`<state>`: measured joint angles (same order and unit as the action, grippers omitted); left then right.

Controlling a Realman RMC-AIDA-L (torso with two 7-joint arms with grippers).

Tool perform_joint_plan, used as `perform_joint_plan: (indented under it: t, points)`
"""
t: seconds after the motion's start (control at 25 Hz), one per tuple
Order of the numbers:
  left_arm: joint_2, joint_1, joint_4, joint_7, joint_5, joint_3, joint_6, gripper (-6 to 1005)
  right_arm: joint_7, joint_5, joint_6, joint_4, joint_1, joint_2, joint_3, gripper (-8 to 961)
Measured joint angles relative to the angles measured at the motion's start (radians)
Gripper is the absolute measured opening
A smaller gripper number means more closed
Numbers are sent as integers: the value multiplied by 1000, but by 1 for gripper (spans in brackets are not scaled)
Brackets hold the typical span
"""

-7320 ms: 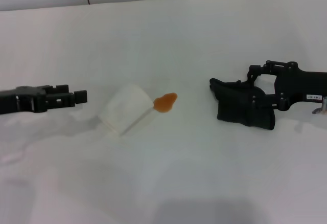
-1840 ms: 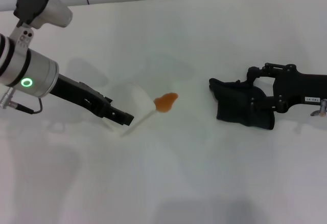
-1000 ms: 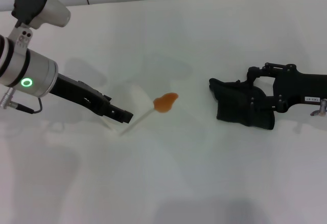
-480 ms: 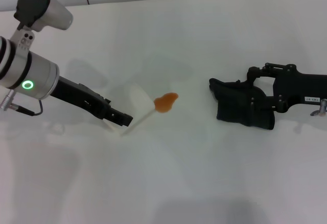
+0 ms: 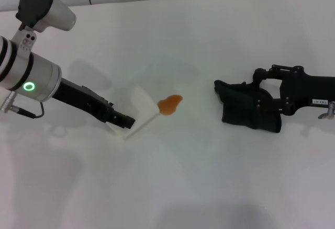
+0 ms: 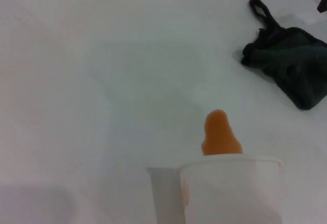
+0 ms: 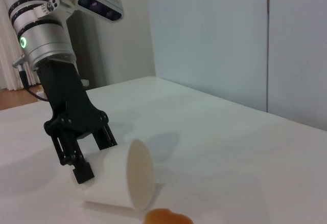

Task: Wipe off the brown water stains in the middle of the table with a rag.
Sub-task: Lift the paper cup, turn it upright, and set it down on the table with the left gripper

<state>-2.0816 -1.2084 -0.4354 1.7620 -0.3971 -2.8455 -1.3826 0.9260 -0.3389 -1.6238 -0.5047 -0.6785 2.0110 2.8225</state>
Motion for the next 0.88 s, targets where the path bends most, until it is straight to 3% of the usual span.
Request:
perform_joint_plan:
  t: [0.28, 0.56, 0.88]
  points:
    - [2, -8, -11, 0, 2, 0, -27, 656, 0, 0, 0, 0, 2, 0, 0, 827]
    - [6, -24, -119, -12, 81, 0, -96, 655, -3, -4, -2, 0, 4, -1, 0, 826]
    - [5, 0, -156, -129, 300, 0, -114, 658, -5, -10, 1, 0, 5, -1, -2, 827]
